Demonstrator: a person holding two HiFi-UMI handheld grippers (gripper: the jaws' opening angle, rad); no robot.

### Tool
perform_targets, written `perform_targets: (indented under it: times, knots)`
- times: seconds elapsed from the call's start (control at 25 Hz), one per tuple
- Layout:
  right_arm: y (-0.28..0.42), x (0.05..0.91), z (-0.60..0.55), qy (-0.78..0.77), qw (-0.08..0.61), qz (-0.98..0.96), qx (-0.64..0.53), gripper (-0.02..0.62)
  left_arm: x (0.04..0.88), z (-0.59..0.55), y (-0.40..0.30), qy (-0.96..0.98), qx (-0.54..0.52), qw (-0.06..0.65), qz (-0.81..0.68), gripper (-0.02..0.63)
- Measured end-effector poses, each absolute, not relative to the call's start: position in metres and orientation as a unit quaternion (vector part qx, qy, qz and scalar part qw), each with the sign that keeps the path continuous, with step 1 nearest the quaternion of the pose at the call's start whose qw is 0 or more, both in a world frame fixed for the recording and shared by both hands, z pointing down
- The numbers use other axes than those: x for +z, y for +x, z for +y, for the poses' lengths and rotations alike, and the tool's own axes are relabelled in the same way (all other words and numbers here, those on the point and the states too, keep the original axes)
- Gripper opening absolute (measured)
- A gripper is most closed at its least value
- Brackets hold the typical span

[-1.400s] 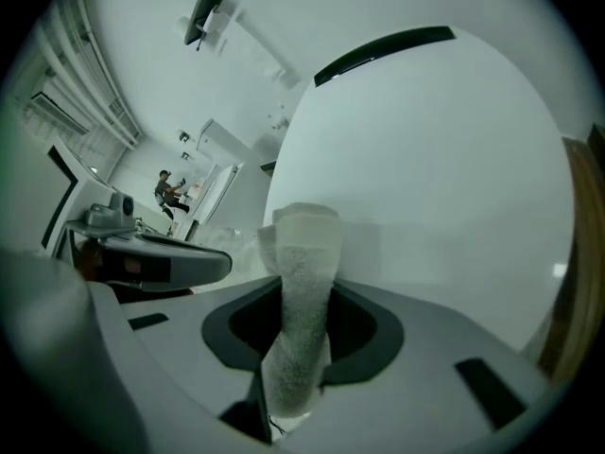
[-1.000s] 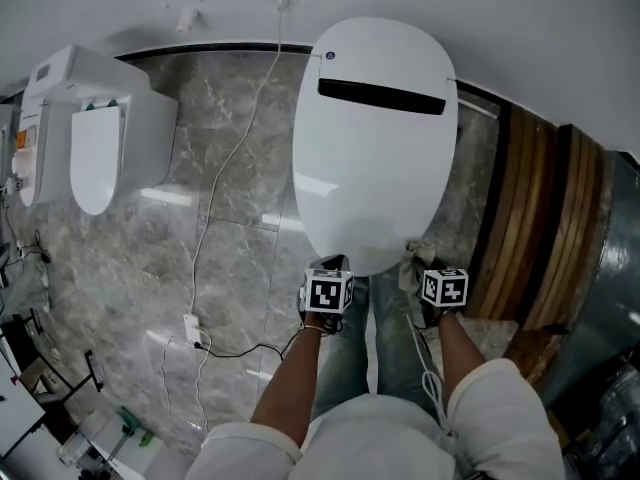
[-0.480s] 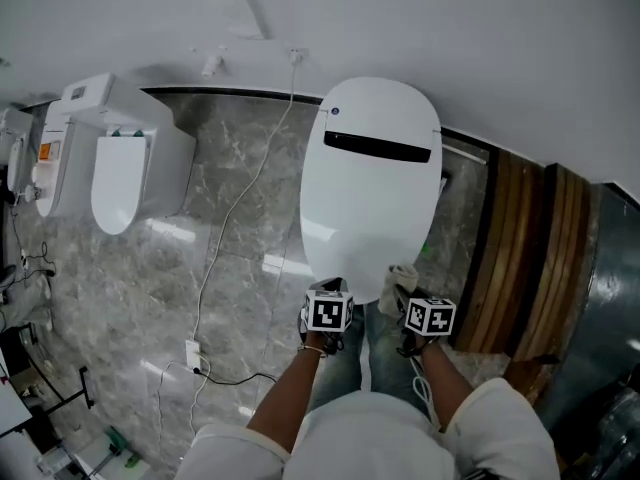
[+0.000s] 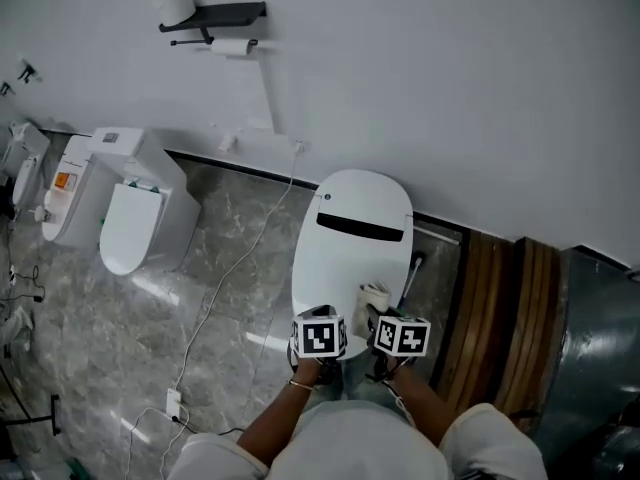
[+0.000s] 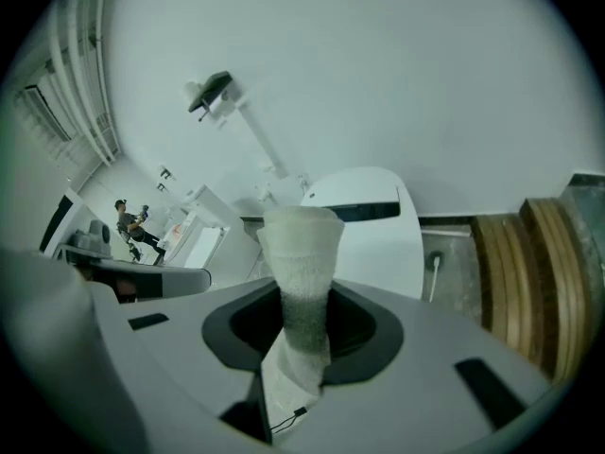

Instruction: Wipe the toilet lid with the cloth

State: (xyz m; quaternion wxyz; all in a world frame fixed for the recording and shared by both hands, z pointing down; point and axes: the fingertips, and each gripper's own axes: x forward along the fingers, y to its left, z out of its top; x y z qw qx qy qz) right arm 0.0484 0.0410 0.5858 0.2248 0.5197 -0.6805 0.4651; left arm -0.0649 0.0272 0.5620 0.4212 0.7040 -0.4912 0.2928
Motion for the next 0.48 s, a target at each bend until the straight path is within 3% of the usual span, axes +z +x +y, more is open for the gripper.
perform_targets:
  times: [0.48]
  knots:
    - [0.054,0.487,-0.012,0.535,0.184,-0.723,0.396,0.104,0.463,-0.036,-0.041,0.754,0.232,0.318,-0.526,0.012]
